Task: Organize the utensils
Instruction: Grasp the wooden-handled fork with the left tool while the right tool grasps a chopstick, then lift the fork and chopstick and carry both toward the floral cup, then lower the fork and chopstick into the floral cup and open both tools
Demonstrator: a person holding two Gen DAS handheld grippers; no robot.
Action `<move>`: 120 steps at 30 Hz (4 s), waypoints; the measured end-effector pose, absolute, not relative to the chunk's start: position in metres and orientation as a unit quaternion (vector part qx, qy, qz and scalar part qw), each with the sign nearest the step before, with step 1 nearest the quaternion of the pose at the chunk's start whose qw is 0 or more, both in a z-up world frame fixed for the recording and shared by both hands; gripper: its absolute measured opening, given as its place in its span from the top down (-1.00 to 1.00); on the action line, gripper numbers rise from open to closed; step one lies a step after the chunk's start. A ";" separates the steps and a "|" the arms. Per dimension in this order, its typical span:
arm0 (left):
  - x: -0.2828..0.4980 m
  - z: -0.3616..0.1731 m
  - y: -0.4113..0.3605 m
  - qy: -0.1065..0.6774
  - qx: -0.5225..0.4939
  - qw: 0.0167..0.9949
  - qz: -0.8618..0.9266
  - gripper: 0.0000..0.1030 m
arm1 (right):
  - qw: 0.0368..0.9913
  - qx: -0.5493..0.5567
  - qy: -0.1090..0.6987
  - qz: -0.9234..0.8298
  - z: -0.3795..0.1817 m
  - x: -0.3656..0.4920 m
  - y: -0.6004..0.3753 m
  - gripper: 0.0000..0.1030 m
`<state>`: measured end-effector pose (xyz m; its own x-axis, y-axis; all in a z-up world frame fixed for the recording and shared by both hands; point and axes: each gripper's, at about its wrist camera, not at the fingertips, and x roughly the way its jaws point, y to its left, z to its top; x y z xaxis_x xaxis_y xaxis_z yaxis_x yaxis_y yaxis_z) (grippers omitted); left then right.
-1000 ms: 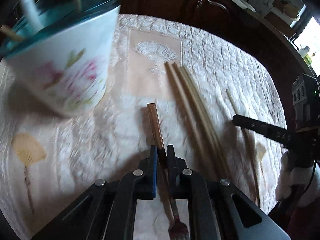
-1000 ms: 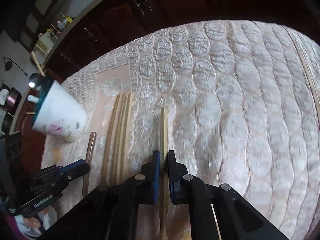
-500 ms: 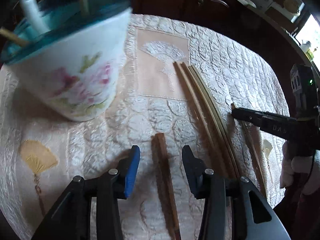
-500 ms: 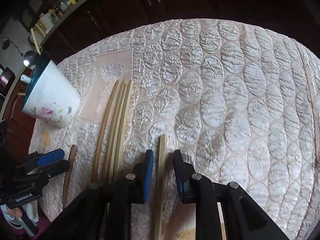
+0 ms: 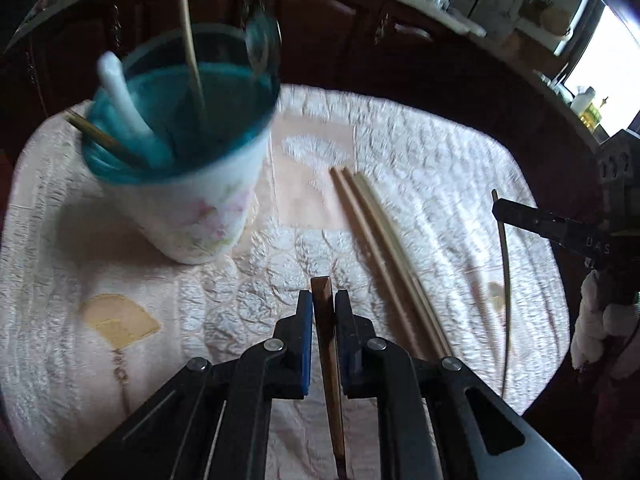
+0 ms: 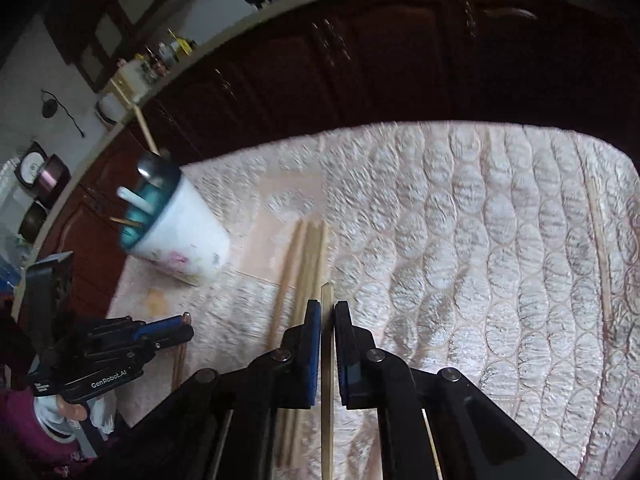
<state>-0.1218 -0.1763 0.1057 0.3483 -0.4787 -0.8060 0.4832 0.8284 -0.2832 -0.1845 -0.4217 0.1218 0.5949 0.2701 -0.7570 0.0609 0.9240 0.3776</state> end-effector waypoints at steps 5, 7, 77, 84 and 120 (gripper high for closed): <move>-0.142 0.150 -0.137 0.456 -0.022 0.838 -0.299 0.79 | 0.893 0.172 0.408 0.084 0.176 -0.210 -0.409 0.84; -0.149 0.163 -0.127 0.445 -0.025 0.844 -0.299 0.79 | 0.897 0.166 0.399 0.090 0.192 -0.216 -0.405 0.84; -0.145 0.261 -0.061 0.344 -0.082 0.894 -0.276 0.80 | 0.855 0.104 0.505 0.056 0.121 -0.134 -0.396 0.81; -0.149 0.260 -0.063 0.346 -0.078 0.894 -0.273 0.80 | 0.825 0.077 0.558 0.049 0.058 -0.109 -0.378 0.67; -0.055 0.301 -0.098 0.283 -0.016 0.937 -0.203 0.80 | 0.941 0.133 0.264 0.167 0.322 -0.081 -0.323 0.87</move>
